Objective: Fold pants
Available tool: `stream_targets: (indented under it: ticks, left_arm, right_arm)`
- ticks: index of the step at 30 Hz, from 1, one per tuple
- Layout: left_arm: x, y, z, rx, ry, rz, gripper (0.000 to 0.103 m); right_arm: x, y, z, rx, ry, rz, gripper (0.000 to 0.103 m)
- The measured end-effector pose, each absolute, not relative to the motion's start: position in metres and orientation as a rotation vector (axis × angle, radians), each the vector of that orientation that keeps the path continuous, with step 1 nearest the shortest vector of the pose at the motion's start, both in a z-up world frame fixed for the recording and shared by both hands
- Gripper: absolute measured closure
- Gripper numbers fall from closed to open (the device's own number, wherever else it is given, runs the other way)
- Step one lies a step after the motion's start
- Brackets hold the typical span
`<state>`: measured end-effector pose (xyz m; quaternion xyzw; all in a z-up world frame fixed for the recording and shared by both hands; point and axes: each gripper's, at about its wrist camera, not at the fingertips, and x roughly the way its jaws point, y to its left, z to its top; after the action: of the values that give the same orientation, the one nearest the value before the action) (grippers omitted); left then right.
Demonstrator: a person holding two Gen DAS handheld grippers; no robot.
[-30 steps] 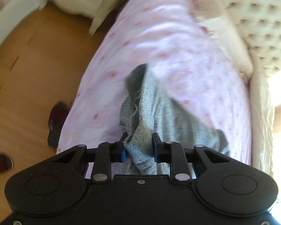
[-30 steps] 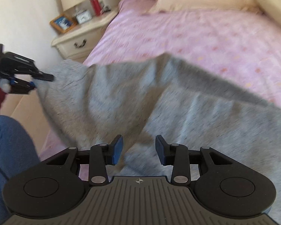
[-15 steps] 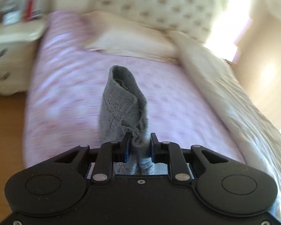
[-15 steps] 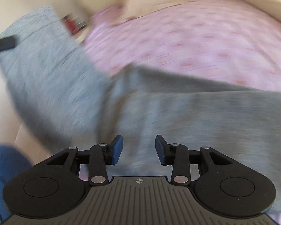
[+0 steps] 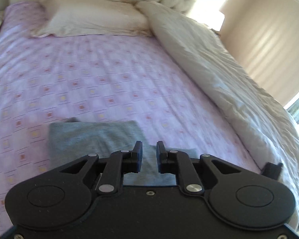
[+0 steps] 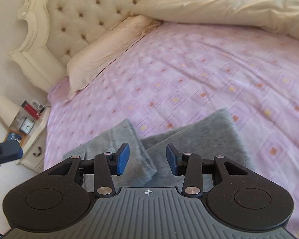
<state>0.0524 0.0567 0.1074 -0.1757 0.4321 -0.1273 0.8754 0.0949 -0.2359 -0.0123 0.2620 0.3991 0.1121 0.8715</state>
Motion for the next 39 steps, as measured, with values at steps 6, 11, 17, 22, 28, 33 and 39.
stream_targets:
  ticks: [6,11,17,22,28,33,39]
  left_arm:
    - [0.036,0.096,0.069,-0.418,0.988,-0.089,0.083]
    - [0.011,0.100,0.061,-0.463,1.020,-0.059,0.083]
    - [-0.014,0.086,0.066,-0.459,1.017,-0.102,0.083]
    - [-0.018,0.092,0.061,-0.482,1.027,-0.087,0.083]
    - [-0.012,0.101,0.056,-0.518,1.037,-0.060,0.083]
    - [-0.006,0.095,0.047,-0.516,1.062,-0.065,0.083]
    - [-0.013,0.073,0.054,-0.444,1.034,-0.134,0.082]
  right_arm:
    - [0.108,-0.220,-0.038,0.642,1.006,0.274,0.048]
    - [0.118,-0.216,-0.044,0.745,1.053,0.292,0.047]
    - [0.123,-0.198,-0.034,0.709,1.036,0.418,0.083]
    - [0.093,-0.191,0.044,0.651,0.814,0.549,0.091]
    - [0.053,-0.233,0.102,0.521,0.652,0.432,0.095]
    - [0.060,-0.256,0.044,0.487,0.870,0.257,0.095]
    - [0.066,-0.247,0.053,0.627,0.824,0.352,0.096]
